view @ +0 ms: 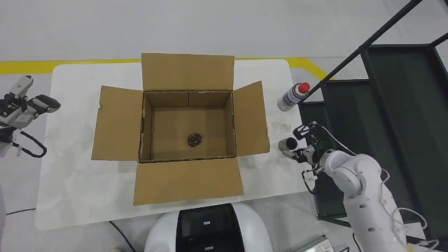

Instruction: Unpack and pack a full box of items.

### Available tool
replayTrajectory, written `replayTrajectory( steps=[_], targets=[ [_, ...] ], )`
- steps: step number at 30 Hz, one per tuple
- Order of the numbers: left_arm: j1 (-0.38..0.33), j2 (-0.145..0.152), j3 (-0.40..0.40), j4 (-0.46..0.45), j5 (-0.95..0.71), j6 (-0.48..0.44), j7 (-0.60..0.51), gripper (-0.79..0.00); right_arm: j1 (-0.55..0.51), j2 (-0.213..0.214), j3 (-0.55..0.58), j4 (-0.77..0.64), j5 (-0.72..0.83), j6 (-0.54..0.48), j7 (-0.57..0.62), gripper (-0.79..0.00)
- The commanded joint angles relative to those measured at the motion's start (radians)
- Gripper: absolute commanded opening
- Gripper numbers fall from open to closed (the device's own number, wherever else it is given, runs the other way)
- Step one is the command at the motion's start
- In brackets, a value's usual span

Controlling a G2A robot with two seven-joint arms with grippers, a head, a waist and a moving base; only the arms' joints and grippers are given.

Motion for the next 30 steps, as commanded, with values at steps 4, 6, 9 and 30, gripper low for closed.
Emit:
replayTrajectory(
  steps=[4,6,9,30],
  targets=[
    [0.000,0.000,0.000,0.000,0.000,0.000,0.000,0.000,0.045,0.003,-0.024,0.073,0.008,-0.007,-0.009,0.000],
    [0.000,0.000,0.000,0.000,0.000,0.000,0.000,0.000,0.068,0.004,-0.036,0.107,0.011,-0.009,-0.014,0.000],
    [0.000,0.000,0.000,0.000,0.000,0.000,0.000,0.000,0.102,0.005,-0.048,0.160,0.029,-0.008,-0.025,0.000],
    [0.000,0.000,0.000,0.000,0.000,0.000,0.000,0.000,0.172,0.017,-0.115,0.285,0.037,0.004,-0.048,-0.785]
  ],
)
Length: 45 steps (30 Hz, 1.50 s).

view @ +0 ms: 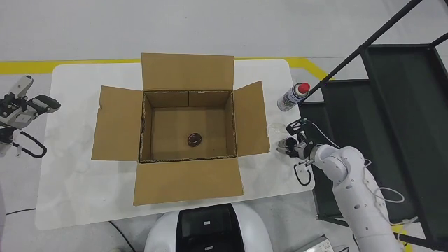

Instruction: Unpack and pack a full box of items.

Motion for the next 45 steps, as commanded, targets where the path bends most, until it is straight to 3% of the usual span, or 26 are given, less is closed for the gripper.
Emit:
replayTrajectory(
  steps=[1,12,24,31,37,45],
  targets=[
    [0.000,0.000,0.000,0.000,0.000,0.000,0.000,0.000,0.001,0.001,-0.002,0.002,0.001,0.002,-0.002,-0.785],
    [0.000,0.000,0.000,0.000,0.000,0.000,0.000,0.000,-0.027,0.012,0.005,-0.060,-0.032,0.032,-0.013,-0.785],
    [0.000,0.000,0.000,0.000,0.000,0.000,0.000,0.000,-0.281,0.039,0.286,-0.596,0.209,-0.019,0.125,-0.785],
    [0.000,0.000,0.000,0.000,0.000,0.000,0.000,0.000,-0.240,0.054,0.327,-0.815,0.314,-0.051,0.189,-0.785],
    [0.000,0.000,0.000,0.000,0.000,0.000,0.000,0.000,-0.103,0.067,0.202,-0.875,0.342,-0.037,0.266,-0.785],
    [0.000,0.000,0.000,0.000,0.000,0.000,0.000,0.000,0.153,0.068,-0.174,-0.733,0.264,-0.016,0.383,-0.785]
  ],
)
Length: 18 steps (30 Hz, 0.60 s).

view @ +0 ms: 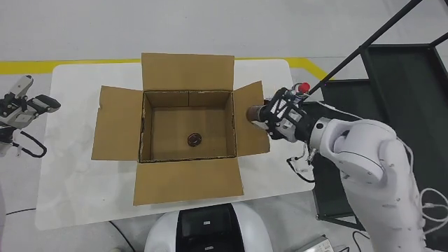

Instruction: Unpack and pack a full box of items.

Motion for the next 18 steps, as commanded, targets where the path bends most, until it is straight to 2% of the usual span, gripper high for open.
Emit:
replayTrajectory(
  steps=[1,6,10,18],
  targets=[
    [0.000,0.000,0.000,0.000,0.000,0.000,0.000,0.000,0.063,-0.005,-0.098,0.043,-0.018,0.017,0.009,-0.785],
    [0.000,0.000,0.000,0.000,0.000,0.000,0.000,0.000,0.168,-0.020,-0.270,0.137,-0.049,0.064,0.023,-0.785],
    [0.000,0.000,0.000,0.000,0.000,0.000,0.000,0.000,0.233,-0.031,-0.364,0.223,-0.069,0.088,0.030,-0.785],
    [0.000,0.000,0.000,0.000,0.000,0.000,0.000,0.000,0.248,-0.033,-0.382,0.247,-0.077,0.087,0.023,-0.785]
  ],
)
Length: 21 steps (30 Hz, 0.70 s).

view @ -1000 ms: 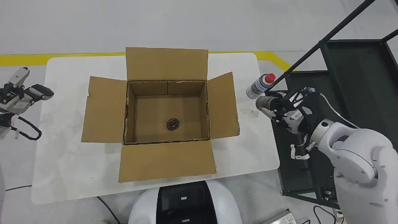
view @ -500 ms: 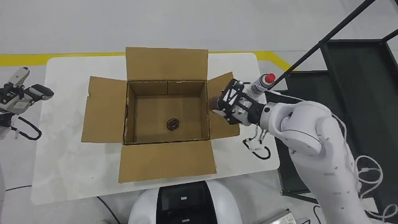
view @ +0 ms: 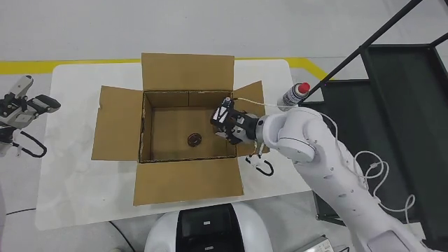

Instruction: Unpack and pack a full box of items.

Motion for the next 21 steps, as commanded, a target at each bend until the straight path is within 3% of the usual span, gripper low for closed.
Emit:
replayTrajectory(
  steps=[1,10,21],
  targets=[
    [0.000,0.000,0.000,0.000,0.000,0.000,0.000,0.000,0.000,0.000,0.000,0.000,0.000,0.000,0.000,-0.785],
    [0.000,0.000,0.000,0.000,0.000,0.000,0.000,0.000,-0.004,0.000,-0.004,0.009,-0.008,0.003,-0.015,-0.785],
    [0.000,0.000,0.000,0.000,0.000,0.000,0.000,0.000,0.198,-0.064,-0.282,0.305,-0.083,0.016,-0.076,-0.785]
  ],
)
